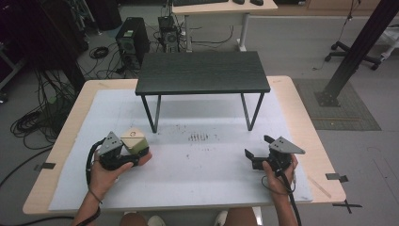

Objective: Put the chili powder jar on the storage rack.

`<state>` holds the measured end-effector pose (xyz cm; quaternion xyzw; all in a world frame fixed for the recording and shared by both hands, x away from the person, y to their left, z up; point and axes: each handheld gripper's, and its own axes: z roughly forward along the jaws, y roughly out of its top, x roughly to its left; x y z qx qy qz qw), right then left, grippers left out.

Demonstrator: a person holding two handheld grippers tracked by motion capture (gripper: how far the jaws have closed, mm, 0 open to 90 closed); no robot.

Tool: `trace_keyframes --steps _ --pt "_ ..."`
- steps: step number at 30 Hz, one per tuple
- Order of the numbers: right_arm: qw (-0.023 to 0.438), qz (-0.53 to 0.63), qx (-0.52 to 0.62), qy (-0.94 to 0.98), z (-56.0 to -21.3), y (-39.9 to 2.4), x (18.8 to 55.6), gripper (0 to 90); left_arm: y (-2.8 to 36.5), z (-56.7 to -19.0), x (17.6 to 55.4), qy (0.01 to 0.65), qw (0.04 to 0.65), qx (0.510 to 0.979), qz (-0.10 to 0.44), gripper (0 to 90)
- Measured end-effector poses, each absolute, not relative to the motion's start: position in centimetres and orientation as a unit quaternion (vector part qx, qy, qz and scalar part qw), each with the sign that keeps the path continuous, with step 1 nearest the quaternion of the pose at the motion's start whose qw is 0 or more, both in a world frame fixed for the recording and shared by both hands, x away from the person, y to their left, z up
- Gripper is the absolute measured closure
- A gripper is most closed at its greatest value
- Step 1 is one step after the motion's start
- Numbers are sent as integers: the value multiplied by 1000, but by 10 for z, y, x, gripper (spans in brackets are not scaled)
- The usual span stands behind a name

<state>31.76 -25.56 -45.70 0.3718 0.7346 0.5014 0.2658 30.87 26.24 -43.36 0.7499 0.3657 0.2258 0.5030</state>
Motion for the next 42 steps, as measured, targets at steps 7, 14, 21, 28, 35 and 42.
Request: trace_keyframes --steps 7,14,21,28,35,42 --pt "266 502 372 734 -457 -256 318 51 262 -433 309 368 501 751 225 285" --pt "266 502 372 734 -457 -256 318 51 262 -433 309 368 500 751 224 285" --pt "267 502 372 734 -457 -256 318 51 262 -432 309 369 498 752 222 285" --pt "268 502 372 733 -457 -256 317 51 262 -432 309 369 497 753 223 285" --pt "268 502 372 733 -457 -256 317 51 261 -431 308 372 494 754 223 286" --pt "268 502 371 734 -457 -256 318 51 259 -428 308 366 488 759 226 287"
